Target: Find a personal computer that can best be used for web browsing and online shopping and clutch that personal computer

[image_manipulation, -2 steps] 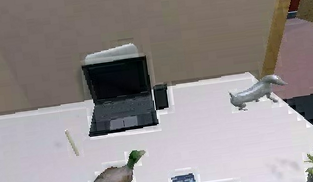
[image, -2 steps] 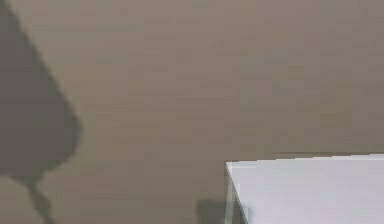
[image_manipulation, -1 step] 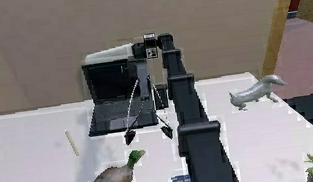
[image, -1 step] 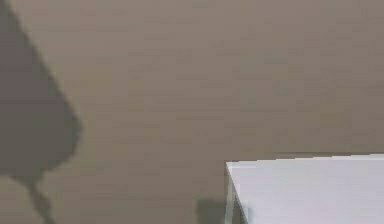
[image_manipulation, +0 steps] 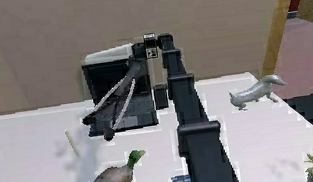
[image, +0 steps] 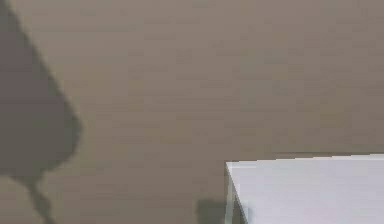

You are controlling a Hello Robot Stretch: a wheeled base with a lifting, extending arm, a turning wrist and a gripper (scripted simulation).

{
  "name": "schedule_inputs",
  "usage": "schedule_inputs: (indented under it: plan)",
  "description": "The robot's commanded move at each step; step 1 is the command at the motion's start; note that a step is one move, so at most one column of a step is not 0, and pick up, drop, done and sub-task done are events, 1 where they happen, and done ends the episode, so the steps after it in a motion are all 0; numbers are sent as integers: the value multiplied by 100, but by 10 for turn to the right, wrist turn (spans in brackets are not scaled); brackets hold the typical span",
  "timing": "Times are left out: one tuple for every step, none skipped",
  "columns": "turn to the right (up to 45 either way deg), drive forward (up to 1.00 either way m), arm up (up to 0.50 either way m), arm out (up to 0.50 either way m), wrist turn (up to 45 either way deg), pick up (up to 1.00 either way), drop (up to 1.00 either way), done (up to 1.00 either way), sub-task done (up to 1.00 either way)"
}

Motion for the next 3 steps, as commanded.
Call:
schedule_inputs:
  plan:
    - [0, 0, 0, 0, 450, 0, 0, 0, 0]
    - [0, 0, 0, 0, 450, 0, 0, 0, 0]
    - [0, 0, 0, 0, 180, 0, 0, 0, 0]
